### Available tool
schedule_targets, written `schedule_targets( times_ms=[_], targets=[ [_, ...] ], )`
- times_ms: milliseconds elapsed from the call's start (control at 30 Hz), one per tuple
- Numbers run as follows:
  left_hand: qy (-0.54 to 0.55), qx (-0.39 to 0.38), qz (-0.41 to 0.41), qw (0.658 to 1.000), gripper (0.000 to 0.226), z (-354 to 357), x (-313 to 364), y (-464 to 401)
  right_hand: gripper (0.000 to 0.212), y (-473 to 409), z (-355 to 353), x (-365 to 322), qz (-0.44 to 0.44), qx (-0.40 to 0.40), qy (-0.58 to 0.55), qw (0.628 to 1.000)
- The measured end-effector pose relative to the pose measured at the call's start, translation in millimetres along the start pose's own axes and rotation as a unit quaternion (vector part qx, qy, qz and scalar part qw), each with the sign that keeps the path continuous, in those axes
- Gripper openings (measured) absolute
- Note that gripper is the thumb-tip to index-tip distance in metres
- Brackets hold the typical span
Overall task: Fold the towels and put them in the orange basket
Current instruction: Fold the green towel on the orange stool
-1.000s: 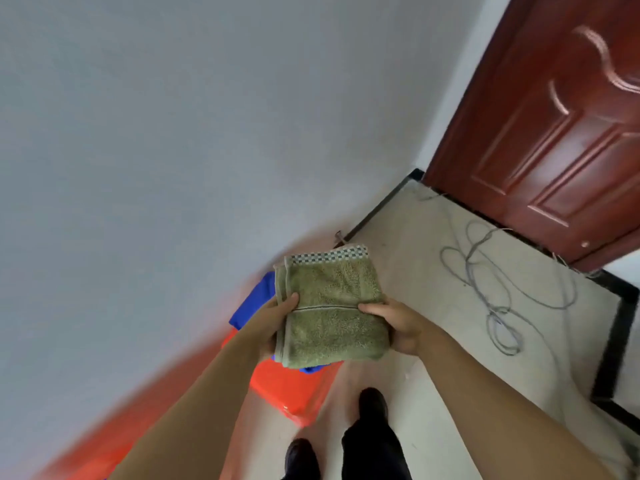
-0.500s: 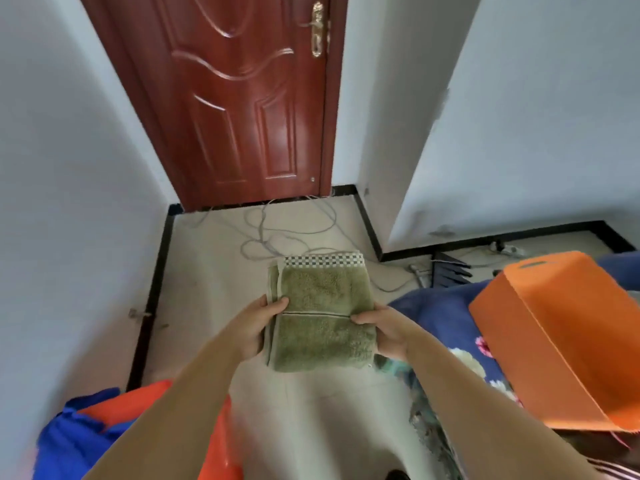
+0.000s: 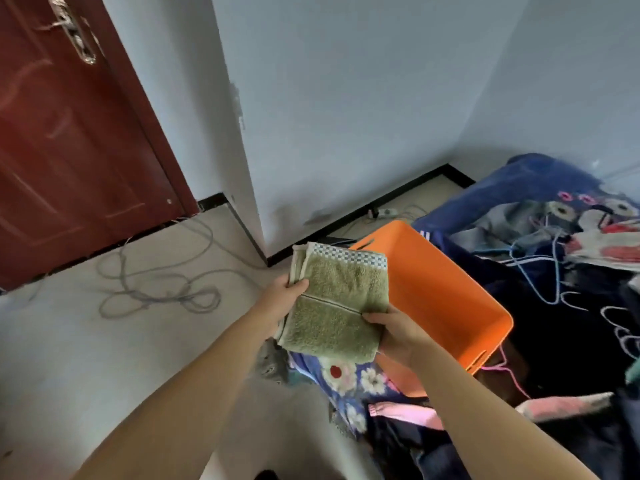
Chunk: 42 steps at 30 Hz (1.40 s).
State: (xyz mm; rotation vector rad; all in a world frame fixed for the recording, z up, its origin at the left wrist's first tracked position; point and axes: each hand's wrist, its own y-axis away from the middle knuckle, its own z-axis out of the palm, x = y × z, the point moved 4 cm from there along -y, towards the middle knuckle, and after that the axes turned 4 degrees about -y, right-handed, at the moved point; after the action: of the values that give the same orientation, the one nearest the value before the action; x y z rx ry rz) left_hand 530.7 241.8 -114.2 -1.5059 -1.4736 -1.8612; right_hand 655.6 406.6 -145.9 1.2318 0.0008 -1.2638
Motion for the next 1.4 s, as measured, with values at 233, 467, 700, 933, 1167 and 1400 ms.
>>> schedule_targets(
  times_ms=[233,467,700,933,1167,1400],
  targets=[
    [-0.163,-0.128,0.029,0.978,0.026,110.4,59.2,-104.8,0.039,-32.3,-79.4,-53.3,-0.046,0.119,-0.105,0.986],
    [-0.375,-0.132,-0.044,0.916,0.053,188.0,24.9,-210.4,0.033,-108.8,-137.9,-37.3,0.071,0.296,-0.128,0.944],
    [-0.468,-0.127,-0.068,0.872,0.052,210.4,-35.5,-280.7,0.033,-194.2,-164.8,9.9,0.15,0.367,-0.184,0.899],
    [-0.528,-0.078,-0.047,0.845,0.047,233.6,-87.7,-325.9,0.036,-257.0,-184.0,34.4,0.148,0.384,-0.199,0.889],
    [-0.582,-0.05,-0.062,0.81,0.053,237.6,-113.4,-339.0,0.03,-270.8,-187.7,39.4,0.167,0.43,-0.078,0.884],
    [-0.593,-0.099,-0.064,0.796,0.065,232.6,-81.7,-311.0,0.053,-231.7,-171.3,1.1,0.215,0.377,0.243,0.868]
  ],
)
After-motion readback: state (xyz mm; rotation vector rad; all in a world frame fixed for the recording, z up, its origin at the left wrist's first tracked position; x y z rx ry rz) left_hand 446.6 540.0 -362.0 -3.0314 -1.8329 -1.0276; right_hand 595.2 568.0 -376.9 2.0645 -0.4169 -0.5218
